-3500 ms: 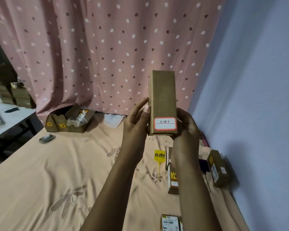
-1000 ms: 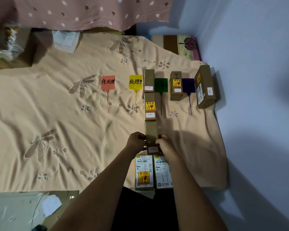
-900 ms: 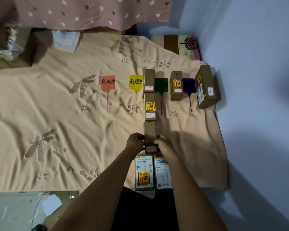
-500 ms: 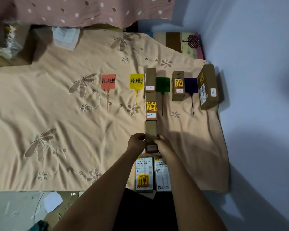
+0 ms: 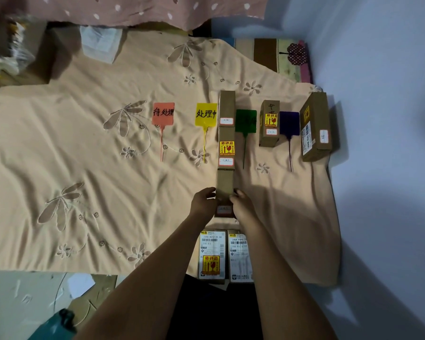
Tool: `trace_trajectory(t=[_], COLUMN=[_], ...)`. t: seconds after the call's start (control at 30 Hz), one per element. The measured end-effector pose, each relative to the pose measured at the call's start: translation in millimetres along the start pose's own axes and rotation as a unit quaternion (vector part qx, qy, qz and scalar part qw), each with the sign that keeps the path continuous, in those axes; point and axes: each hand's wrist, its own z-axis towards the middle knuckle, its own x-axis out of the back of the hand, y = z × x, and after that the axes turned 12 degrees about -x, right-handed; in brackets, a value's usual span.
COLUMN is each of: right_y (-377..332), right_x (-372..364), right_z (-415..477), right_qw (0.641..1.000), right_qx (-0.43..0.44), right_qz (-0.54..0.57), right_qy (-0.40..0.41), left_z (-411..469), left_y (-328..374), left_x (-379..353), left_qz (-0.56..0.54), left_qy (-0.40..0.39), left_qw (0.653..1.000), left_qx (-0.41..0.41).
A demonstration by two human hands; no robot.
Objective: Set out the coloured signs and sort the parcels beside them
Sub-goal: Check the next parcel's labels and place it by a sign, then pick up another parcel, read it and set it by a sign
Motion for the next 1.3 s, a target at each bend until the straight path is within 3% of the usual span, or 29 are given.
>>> trace_trajectory(t=[0.23, 0.57, 0.73, 1.03, 1.3], right_y=[-11, -21, -5, 43, 53], right_x=[1, 1, 3, -22, -31], right_z=[-2, -35, -56, -83, -87], right_qw=[0.999, 0.993, 0.979, 0.987, 0.99], right_qx=[-0.019, 0.023, -0.032, -0.112, -0.106], right_qz=[0.007, -0.021, -0.044, -0.015, -0.002], right_qy=[0.037, 0.118, 0.194, 0.11, 0.094], left_z=[-13, -30, -44, -86, -100], left_y=[29, 37, 23, -5, -20], left_x=[7, 23, 28, 31, 37], left_qz=[-0.001, 0.034, 0.075, 0.134, 0.08], left_qy=[0.021, 0.028, 0.003, -0.079, -0.06], left_qw=[0.999, 0.999, 0.995, 0.974, 0.985], left_qx=[0.046, 0.018, 0.062, 0.167, 0.139])
